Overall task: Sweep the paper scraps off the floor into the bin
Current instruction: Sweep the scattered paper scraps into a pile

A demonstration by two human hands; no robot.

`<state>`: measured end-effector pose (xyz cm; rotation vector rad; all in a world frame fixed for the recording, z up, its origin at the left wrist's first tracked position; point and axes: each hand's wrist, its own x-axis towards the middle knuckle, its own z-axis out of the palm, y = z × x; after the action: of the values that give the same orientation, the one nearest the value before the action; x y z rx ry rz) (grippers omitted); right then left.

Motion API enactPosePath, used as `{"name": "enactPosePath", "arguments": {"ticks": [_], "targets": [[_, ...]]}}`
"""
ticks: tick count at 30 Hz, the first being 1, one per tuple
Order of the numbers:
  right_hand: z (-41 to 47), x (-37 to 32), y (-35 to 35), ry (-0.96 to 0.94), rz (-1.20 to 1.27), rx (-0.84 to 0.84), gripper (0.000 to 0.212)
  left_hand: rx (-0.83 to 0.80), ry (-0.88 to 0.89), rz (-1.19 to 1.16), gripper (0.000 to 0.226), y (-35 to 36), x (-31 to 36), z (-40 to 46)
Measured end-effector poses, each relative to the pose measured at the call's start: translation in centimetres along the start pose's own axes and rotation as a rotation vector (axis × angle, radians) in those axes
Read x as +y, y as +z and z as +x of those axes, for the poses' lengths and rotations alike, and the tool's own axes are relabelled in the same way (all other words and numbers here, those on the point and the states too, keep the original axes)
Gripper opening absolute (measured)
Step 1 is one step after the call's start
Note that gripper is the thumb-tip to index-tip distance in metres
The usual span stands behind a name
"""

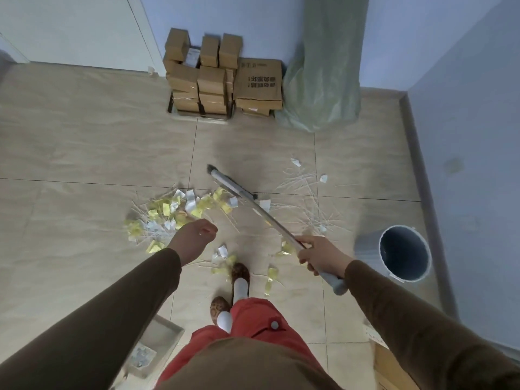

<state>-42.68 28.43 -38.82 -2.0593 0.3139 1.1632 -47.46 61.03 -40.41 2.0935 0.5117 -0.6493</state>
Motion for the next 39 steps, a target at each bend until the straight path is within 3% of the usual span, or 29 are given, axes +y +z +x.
{"name": "enactPosePath", "arguments": {"ticks": [5, 10, 13, 19, 26, 31, 39], "targets": [[-7.2, 4.3, 0.6, -0.046, 0.147, 0.060, 0.057, -0.046, -0.003, -0.003, 0.016, 3.4, -0.1, -2.7], [-7.7, 5.8, -2.9, -0.055, 0.183, 0.209, 0.060, -0.059, 0.010, 0.021, 0.015, 5.9, 1.9, -2.9], [-5.3, 6.2, -7.1, -0.031, 0.157, 0.289, 0.064, -0.044, 0.025, 0.015, 0.016, 7.1, 3.9, -2.3], [3.0, 7.5, -17.7, 0.028, -0.003, 0.380, 0.050, -0.022, -0.031, 0.052, 0.015, 10.6, 7.6, -0.3], [12.3, 8.8, -26.7, 0.145, -0.160, 0.366, 0.026, 0.012, -0.071, 0.066, 0.011, 16.2, 11.9, 1.3], [13.3, 9.1, -23.4, 0.134, -0.326, 0.277, 0.029, 0.010, -0.074, 0.096, 0.011, 18.2, 13.6, 1.7], [7.7, 13.4, -12.4, 0.035, -0.154, 0.109, 0.056, 0.007, -0.034, 0.132, 0.013, 19.3, 15.0, 0.6]]}}
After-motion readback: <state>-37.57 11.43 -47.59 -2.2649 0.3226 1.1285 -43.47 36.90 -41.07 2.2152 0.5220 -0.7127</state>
